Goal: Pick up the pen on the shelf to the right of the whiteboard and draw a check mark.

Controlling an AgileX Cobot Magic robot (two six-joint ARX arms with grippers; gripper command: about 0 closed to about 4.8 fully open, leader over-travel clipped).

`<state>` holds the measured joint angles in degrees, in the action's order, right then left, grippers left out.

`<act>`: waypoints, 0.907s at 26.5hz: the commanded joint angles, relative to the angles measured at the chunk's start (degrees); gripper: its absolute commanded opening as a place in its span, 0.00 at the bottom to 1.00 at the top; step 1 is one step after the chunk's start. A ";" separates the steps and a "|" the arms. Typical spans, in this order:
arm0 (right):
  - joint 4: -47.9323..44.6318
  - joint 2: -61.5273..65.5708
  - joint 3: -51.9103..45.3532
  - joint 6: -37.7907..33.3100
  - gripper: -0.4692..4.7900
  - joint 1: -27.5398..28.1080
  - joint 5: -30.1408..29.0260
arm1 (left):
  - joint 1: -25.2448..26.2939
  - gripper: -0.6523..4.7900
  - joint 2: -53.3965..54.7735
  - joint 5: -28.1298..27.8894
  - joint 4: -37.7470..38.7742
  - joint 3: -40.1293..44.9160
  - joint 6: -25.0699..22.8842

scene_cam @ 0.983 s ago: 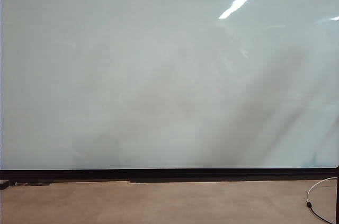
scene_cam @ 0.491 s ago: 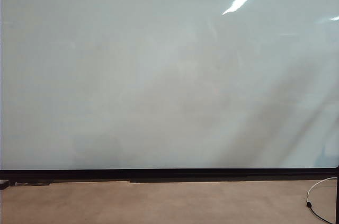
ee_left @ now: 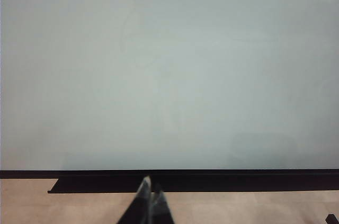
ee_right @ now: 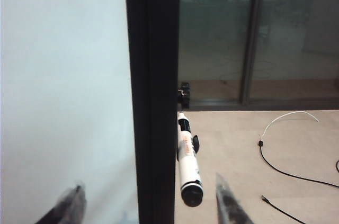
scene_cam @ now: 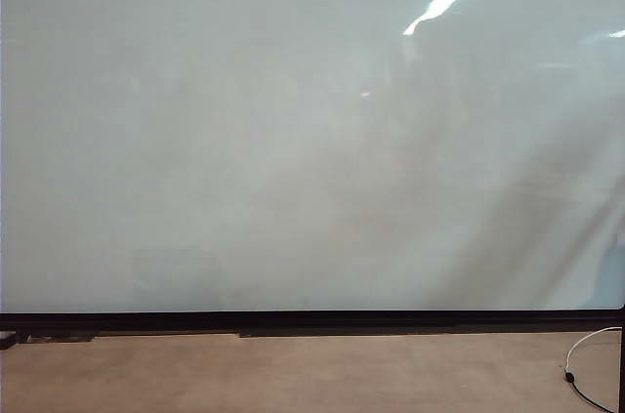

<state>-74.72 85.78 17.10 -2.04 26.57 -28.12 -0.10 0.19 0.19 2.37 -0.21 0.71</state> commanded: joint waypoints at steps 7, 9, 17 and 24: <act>-2.62 8.31 5.86 2.27 0.73 0.04 -2.97 | 0.00 0.11 0.00 0.00 -0.74 -0.15 -0.26; -5.22 11.91 7.50 2.03 0.73 0.07 -3.19 | 0.00 0.11 0.00 0.02 -0.72 -0.17 -0.26; -6.10 19.02 12.17 2.03 0.74 0.07 -4.68 | 0.00 0.11 0.00 0.02 -0.72 -0.15 -0.26; -6.16 22.99 16.68 1.75 0.78 0.15 -5.53 | 0.00 0.11 0.00 0.02 -0.72 -0.15 -0.26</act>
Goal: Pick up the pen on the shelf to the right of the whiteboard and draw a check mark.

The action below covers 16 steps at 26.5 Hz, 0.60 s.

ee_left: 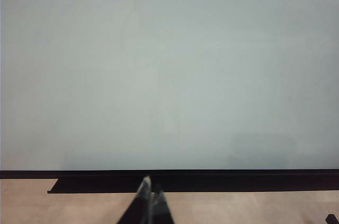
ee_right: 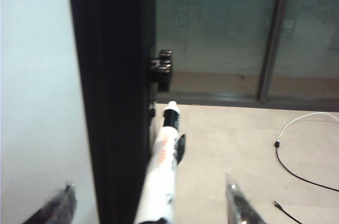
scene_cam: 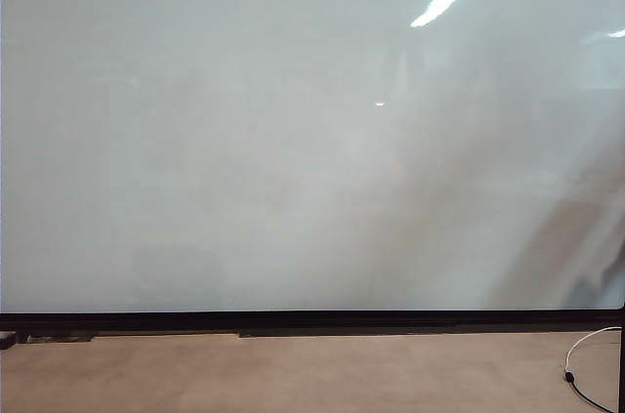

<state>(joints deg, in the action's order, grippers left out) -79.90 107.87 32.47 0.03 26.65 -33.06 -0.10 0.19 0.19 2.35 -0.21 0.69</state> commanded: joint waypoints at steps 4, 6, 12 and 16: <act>-1.01 2.23 2.71 -1.18 0.78 0.09 -1.22 | 0.00 0.11 0.00 0.02 -0.70 -0.15 -0.24; -1.07 2.86 3.26 -1.51 0.78 0.26 -1.90 | 0.00 0.11 0.00 0.02 -0.70 -0.17 -0.24; -1.18 5.07 5.03 -3.04 0.78 0.61 -3.32 | 0.00 0.11 0.00 0.00 -0.70 -0.15 -0.24; -1.18 5.35 5.99 -3.48 0.78 0.61 -4.24 | -0.02 0.11 0.00 0.00 -0.70 -0.17 -0.24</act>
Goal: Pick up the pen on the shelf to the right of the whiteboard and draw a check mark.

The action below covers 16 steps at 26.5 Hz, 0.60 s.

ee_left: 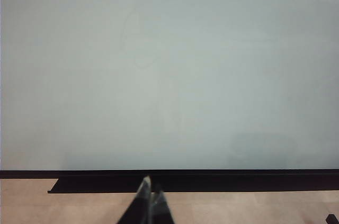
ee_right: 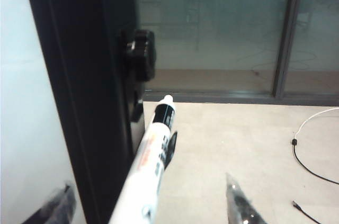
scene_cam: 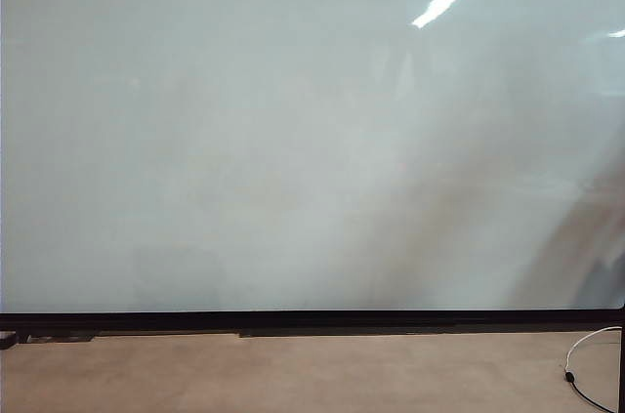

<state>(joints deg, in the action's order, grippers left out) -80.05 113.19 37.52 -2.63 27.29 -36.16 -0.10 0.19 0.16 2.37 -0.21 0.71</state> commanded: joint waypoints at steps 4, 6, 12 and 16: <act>-1.03 0.55 2.43 -1.95 0.78 -0.04 -2.56 | 0.00 0.11 0.00 0.04 -0.74 -0.17 -0.26; -1.03 0.68 2.45 -2.08 0.78 -0.09 -2.54 | 0.00 0.11 0.00 0.04 -0.72 -0.15 -0.26; -1.05 1.84 2.82 -3.45 0.77 -0.20 -3.15 | 0.00 0.11 0.00 0.02 -0.72 -0.17 -0.26; -1.05 1.84 3.04 -3.91 0.76 -0.20 -3.54 | 0.00 0.11 0.00 0.04 -0.74 -0.17 -0.26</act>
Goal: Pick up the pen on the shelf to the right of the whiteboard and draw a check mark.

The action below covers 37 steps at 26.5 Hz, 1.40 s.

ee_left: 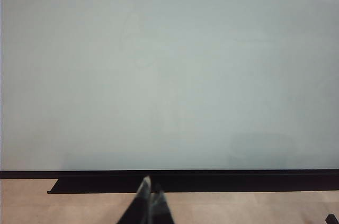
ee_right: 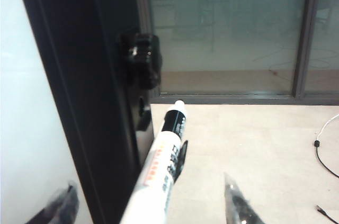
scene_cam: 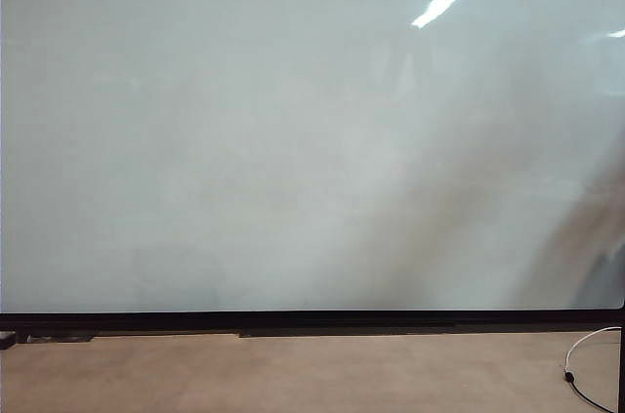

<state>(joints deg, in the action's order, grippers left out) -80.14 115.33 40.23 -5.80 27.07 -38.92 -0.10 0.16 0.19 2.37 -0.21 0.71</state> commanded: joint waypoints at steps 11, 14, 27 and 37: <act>-0.96 -0.31 1.09 -0.87 0.66 -1.36 0.44 | 0.00 0.11 0.02 0.00 -0.72 -0.15 -0.26; -0.96 -0.31 1.09 -0.87 0.65 -1.38 0.63 | 0.00 0.11 0.02 0.00 -0.72 -0.17 -0.26; -0.94 -0.33 1.09 -0.85 0.52 -1.33 1.73 | 0.00 0.11 0.02 0.02 -0.72 -0.17 -0.26; -0.94 -0.33 1.07 -0.87 0.52 -0.50 0.37 | 0.00 0.11 0.02 0.00 -0.72 -0.17 -0.26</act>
<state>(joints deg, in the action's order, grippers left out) -80.14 115.33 41.10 -6.50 26.24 -37.71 -0.10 0.14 0.19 2.37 -0.21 0.69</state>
